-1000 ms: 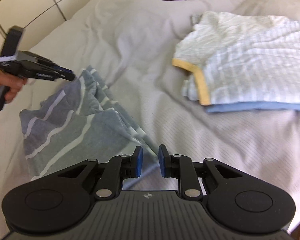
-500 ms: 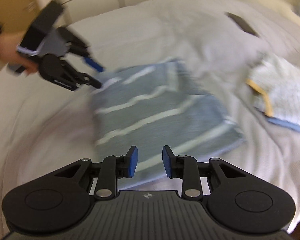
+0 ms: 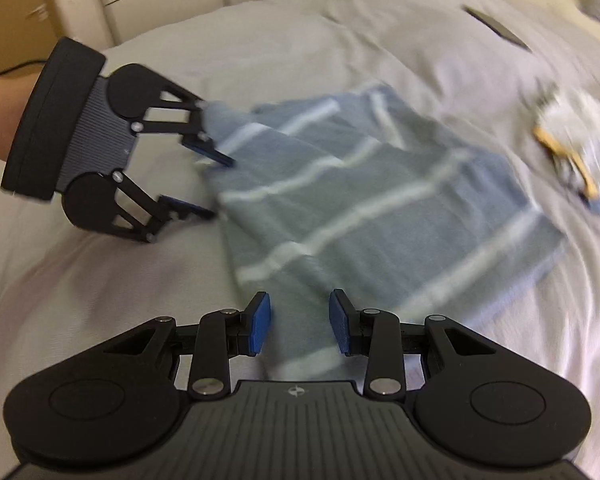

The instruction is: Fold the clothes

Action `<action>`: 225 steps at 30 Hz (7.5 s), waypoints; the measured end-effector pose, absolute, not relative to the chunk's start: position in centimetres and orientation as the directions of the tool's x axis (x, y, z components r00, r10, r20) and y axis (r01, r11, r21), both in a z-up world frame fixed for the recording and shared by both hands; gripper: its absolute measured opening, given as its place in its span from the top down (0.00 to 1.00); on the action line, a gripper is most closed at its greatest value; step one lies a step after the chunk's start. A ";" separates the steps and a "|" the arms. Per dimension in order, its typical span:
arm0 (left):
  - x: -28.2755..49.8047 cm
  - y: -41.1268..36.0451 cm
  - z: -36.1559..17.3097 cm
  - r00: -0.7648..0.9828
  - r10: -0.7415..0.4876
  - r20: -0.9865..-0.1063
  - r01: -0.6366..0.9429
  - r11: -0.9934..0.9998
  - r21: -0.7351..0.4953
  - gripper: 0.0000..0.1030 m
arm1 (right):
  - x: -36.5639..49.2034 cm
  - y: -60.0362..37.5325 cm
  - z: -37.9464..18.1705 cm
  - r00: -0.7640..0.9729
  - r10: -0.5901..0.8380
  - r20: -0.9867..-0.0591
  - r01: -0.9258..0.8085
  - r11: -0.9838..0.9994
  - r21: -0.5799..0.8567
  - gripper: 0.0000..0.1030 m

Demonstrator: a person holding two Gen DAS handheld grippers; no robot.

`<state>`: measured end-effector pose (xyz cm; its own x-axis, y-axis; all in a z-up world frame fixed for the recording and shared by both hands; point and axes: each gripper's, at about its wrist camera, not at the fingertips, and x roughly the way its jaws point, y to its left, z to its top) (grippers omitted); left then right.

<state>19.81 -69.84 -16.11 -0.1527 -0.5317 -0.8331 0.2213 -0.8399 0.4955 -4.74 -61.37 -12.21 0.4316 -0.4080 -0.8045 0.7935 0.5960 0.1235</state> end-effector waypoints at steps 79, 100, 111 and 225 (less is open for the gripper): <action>-20.0 -89.5 -0.6 -0.012 -0.834 -0.552 0.435 -0.501 0.748 0.96 | -35.5 -89.4 7.9 0.331 -0.862 -0.383 0.432 0.500 -0.751 0.97; -19.2 -83.1 -19.3 -0.066 -0.947 -0.315 0.239 -0.322 0.916 0.85 | -40.6 -84.2 -18.4 0.183 -0.910 -0.372 0.284 0.411 -0.866 0.86; -19.7 -79.2 -17.2 -0.060 -0.949 -0.310 0.340 -0.311 0.888 0.95 | -41.0 -83.6 -17.0 0.198 -0.937 -0.287 0.328 0.340 -0.882 0.99; -16.3 -90.8 -10.2 -0.164 -0.847 -0.506 0.963 -0.248 0.103 0.78 | -42.9 -96.9 -10.4 0.295 -0.820 -0.491 0.842 0.466 -0.272 0.79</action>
